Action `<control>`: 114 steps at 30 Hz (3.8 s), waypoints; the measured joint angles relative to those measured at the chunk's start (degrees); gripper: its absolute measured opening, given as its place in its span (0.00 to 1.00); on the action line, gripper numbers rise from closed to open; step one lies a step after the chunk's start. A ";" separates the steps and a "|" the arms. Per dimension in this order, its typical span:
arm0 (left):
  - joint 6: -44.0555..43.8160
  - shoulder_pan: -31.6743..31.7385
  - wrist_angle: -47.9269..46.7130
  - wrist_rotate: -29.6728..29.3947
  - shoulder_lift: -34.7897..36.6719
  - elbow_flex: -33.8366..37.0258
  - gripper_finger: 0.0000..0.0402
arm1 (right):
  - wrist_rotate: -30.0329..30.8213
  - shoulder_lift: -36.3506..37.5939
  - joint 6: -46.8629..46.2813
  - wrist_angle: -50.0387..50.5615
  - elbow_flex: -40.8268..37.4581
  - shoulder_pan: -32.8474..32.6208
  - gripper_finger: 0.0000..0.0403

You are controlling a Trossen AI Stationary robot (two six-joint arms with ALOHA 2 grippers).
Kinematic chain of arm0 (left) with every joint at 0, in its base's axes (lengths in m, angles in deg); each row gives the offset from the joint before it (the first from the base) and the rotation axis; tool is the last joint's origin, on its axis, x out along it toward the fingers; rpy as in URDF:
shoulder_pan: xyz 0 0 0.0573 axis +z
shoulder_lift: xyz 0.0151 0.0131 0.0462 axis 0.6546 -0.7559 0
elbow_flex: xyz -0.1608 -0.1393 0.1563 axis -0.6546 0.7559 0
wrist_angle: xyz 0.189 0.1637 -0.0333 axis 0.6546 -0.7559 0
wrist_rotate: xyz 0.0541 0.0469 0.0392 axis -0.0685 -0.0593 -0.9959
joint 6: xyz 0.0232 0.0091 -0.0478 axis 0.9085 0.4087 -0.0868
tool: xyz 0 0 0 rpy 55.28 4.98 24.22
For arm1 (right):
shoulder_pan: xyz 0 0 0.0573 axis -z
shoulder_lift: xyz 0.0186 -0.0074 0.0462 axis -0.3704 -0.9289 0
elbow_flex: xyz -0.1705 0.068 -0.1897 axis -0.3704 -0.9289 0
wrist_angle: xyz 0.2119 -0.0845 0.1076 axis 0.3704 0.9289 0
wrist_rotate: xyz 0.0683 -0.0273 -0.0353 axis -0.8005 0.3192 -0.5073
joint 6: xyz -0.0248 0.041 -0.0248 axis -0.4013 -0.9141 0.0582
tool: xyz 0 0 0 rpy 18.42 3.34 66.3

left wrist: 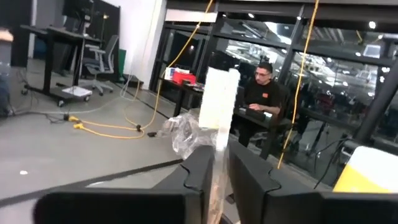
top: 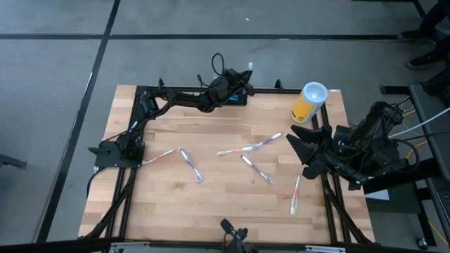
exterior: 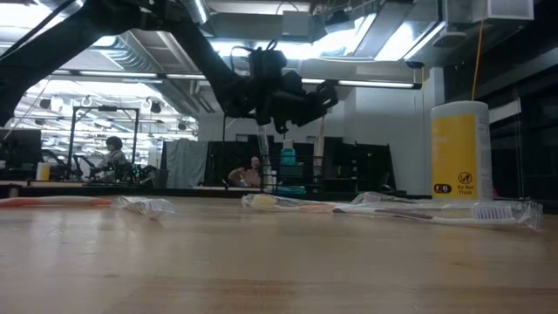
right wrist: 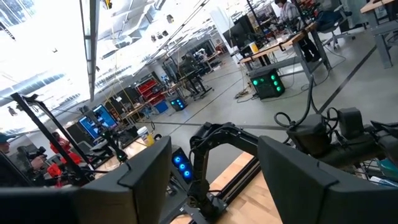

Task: Pick & Place toothbrushing station
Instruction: Put the orange toothbrush into the black wire organizer bin

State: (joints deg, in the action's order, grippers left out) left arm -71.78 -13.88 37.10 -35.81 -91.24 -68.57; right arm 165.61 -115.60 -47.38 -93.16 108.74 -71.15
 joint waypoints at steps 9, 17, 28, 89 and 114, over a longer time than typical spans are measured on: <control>-2.60 -3.75 -2.40 -10.22 0.02 0.00 0.25 | -0.87 0.00 0.19 0.02 0.01 0.00 0.60; -16.54 -4.50 -9.41 -13.09 0.02 0.00 0.32 | -0.87 0.00 0.44 0.01 0.00 -0.45 0.60; -22.20 -0.98 -7.25 -2.08 0.44 -1.14 0.41 | -1.83 0.00 0.83 -0.21 0.00 -0.48 0.60; 12.18 -4.08 -58.04 1.93 20.08 -5.77 0.48 | -6.03 -0.46 1.04 -2.54 -0.01 -0.60 0.60; -3.25 -24.05 -80.87 18.76 27.17 14.03 0.41 | -6.97 -0.46 6.99 -3.20 0.01 -1.33 0.60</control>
State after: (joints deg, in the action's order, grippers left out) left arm -75.03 -37.93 -43.77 -17.05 -64.07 -54.54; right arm 158.64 -116.06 -40.39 -96.36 108.75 -72.48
